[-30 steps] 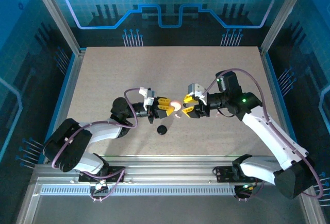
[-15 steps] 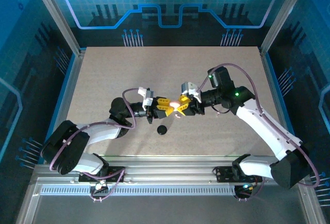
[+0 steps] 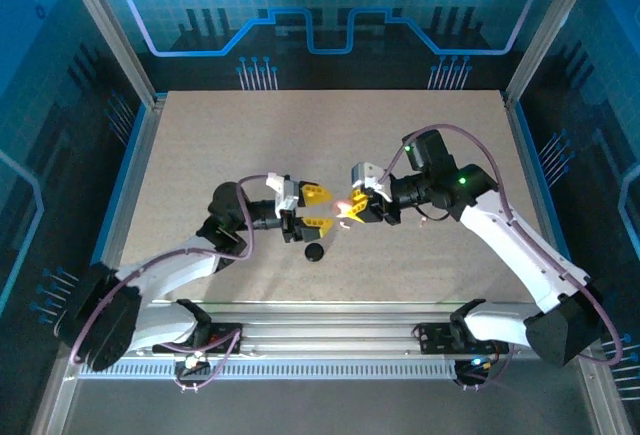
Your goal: Insert the wireless bluetooth earbuds into the charging case
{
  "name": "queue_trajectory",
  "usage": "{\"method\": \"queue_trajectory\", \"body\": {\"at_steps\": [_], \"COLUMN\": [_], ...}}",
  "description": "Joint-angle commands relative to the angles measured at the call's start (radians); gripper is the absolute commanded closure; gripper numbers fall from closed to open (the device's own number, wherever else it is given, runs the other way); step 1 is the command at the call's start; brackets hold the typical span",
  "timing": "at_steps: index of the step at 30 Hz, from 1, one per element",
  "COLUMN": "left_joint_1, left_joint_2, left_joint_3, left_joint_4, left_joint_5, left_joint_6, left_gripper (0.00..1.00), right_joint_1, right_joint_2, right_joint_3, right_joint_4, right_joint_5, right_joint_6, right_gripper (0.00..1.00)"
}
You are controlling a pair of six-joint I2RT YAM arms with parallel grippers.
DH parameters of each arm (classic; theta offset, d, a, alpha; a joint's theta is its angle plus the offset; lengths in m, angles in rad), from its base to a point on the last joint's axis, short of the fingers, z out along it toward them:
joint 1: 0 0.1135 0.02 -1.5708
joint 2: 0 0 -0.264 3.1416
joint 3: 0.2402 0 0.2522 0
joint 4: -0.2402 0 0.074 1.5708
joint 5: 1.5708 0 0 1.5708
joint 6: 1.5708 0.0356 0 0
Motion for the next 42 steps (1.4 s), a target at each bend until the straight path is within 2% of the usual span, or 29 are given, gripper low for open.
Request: {"method": "queue_trajectory", "body": {"at_steps": [1,4,9,17,29,36,42], "left_joint_1": [-0.005,-0.006,-0.007,-0.013,-0.02,-0.02,-0.02], "left_joint_2": [-0.094,-0.123,-0.112,-0.072,-0.027,-0.03,-0.033], "left_joint_3": [0.098,0.128,0.132,0.124,0.109,0.108,0.102], "left_joint_4": [-0.523,-0.671,-0.715,-0.673,-0.575,-0.575,-0.573], "left_joint_5": [-0.041,-0.066,-0.069,-0.076,-0.053,-0.065,-0.067], "left_joint_6": [0.351,0.456,0.484,0.46,0.401,0.41,0.406], "left_gripper": [0.39,0.39,0.4,0.4,0.51,0.55,0.53], "right_joint_1": [0.036,0.059,0.122,0.186,0.195,0.196,0.189], "right_joint_2": [-0.005,0.018,0.046,0.066,0.131,0.129,0.115], "right_joint_3": [0.043,0.068,0.087,0.077,0.089,0.083,0.077], "right_joint_4": [-0.114,-0.143,-0.134,-0.061,-0.03,-0.007,0.011], "right_joint_5": [0.199,0.294,0.365,0.32,0.217,0.188,0.186], "right_joint_6": [-0.091,-0.134,-0.174,-0.201,-0.171,-0.164,-0.154], "right_gripper": [0.88,0.88,0.88,0.88,0.88,0.88,0.88]}}
